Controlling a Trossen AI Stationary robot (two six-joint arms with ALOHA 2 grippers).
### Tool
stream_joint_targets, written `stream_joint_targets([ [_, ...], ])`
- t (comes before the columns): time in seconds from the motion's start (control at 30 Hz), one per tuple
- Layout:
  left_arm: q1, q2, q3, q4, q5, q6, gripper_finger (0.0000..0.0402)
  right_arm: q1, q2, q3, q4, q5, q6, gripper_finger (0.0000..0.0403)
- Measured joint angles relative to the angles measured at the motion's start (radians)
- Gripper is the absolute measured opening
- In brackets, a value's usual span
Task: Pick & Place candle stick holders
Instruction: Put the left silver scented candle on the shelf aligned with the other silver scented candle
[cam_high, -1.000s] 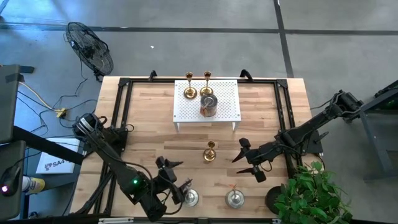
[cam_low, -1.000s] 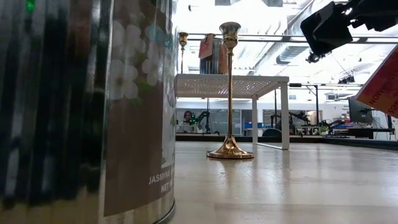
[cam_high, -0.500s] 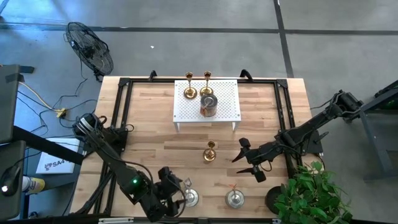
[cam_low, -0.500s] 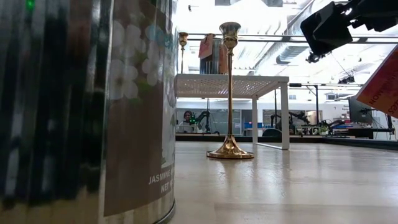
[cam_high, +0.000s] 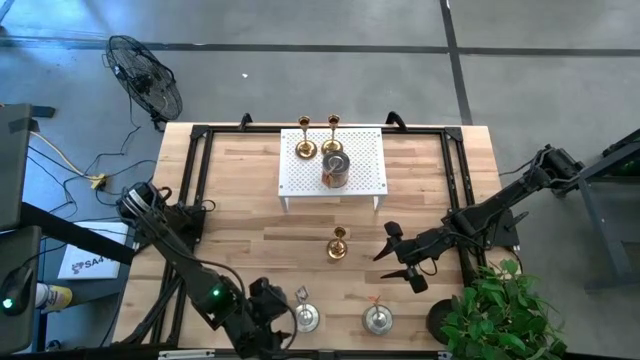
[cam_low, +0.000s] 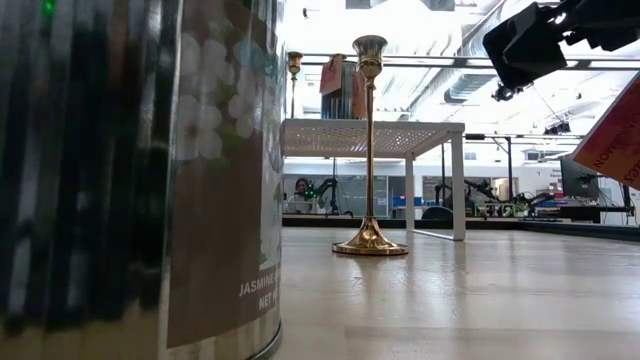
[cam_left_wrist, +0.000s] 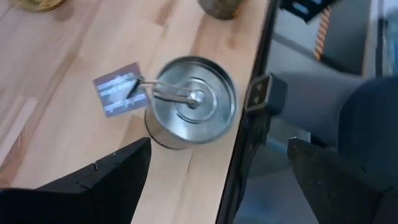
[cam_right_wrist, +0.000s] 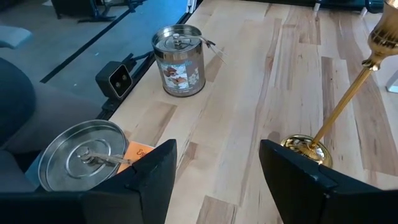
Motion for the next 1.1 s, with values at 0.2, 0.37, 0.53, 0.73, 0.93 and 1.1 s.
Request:
stream_joint_targets([
  [0.2,0.0,0.0,0.0,-0.017,-0.067,-0.167,0.037,0.0,0.0,0.0,0.0,0.0,-0.04,0.0224],
  [0.37,0.025,0.0,0.0,-0.06,-0.056,-0.292,0.037,0.0,0.0,0.0,0.0,0.0,-0.04,0.0224],
  [0.53,0.05,0.0,0.0,-0.059,-0.062,-0.258,0.037,0.0,0.0,0.0,0.0,0.0,-0.038,0.0224],
  [0.73,0.067,0.0,0.0,-0.048,-0.054,-0.224,0.037,0.0,0.0,0.0,0.0,0.0,-0.04,0.0224],
  [0.93,0.066,0.0,0.0,-0.057,-0.063,-0.207,0.037,0.0,0.0,0.0,0.0,0.0,-0.04,0.0224],
  [1.1,0.066,0.0,0.0,-0.059,-0.062,-0.224,0.0382,0.0,0.0,0.0,0.0,0.0,-0.04,0.0224],
])
